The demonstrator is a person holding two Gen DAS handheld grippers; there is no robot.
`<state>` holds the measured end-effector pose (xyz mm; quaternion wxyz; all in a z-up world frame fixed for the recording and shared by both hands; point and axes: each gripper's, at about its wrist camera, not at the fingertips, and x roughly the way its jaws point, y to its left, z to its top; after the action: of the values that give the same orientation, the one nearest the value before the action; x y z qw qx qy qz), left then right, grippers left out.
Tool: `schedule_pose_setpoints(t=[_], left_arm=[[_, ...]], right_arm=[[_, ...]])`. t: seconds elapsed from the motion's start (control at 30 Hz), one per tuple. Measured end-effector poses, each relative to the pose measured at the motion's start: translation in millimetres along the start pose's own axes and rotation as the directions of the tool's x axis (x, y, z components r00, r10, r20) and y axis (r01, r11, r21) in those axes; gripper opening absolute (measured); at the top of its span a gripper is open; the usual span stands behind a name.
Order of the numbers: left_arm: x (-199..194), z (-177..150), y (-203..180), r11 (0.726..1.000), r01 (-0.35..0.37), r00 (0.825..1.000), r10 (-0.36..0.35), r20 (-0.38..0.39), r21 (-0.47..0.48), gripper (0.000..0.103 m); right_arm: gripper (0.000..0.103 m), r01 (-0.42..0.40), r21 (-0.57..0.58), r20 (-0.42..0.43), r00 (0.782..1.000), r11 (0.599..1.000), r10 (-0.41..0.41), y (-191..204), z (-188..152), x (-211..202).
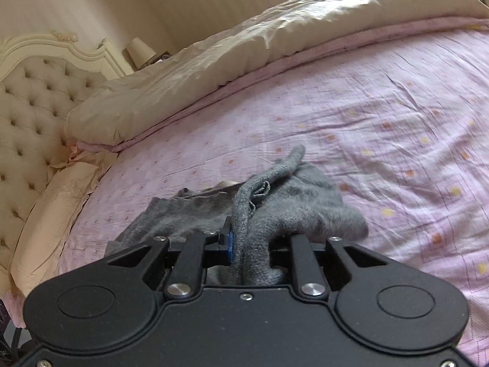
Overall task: Fold small clothes
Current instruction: 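Lift the held edge over the sweater and open the right gripper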
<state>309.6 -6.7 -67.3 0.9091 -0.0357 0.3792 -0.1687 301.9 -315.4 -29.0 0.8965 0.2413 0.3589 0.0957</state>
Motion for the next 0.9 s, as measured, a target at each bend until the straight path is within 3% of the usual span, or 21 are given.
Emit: schedule_pose_setpoints(t=[0.27, 0.43, 0.47, 0.53, 0.7, 0.9], left_arm=[[-39.2, -33.9, 59.7, 0.993, -0.009, 1.0, 0.009, 0.002, -0.118, 0.083], [-50.9, -50.0, 82.7, 0.985, 0.004, 1.0, -0.004, 0.001, -0.173, 0.083], [-52.0, -51.9, 85.4, 0.984, 0.003, 1.0, -0.004, -0.001, -0.178, 0.083], [-54.2, -55.4, 90.8, 0.982, 0.004, 1.0, -0.004, -0.003, -0.189, 0.083], [-63.4, -60.0, 101.3, 0.982, -0.014, 1.0, 0.015, 0.008, -0.19, 0.083], [-74.2, -50.8, 93.9, 0.99, -0.026, 0.999, 0.032, 0.04, -0.142, 0.083]], right_arm=[[0.025, -0.091, -0.196, -0.109, 0.992, 0.976, 0.07, 136.3, -7.7, 61.2], [0.029, -0.076, -0.329, -0.212, 0.977, 0.941, 0.004, 195.2, -47.4, 122.3], [0.032, -0.077, -0.34, -0.228, 0.974, 0.937, -0.002, 201.4, -54.5, 130.5], [0.044, -0.139, -0.318, -0.247, 0.967, 0.938, 0.059, 205.0, -63.9, 136.1], [0.046, -0.304, -0.287, -0.161, 0.95, 0.908, 0.267, 205.1, -51.7, 103.8], [0.05, -0.275, -0.26, -0.017, 0.96, 0.926, 0.28, 170.2, -22.8, 51.0]])
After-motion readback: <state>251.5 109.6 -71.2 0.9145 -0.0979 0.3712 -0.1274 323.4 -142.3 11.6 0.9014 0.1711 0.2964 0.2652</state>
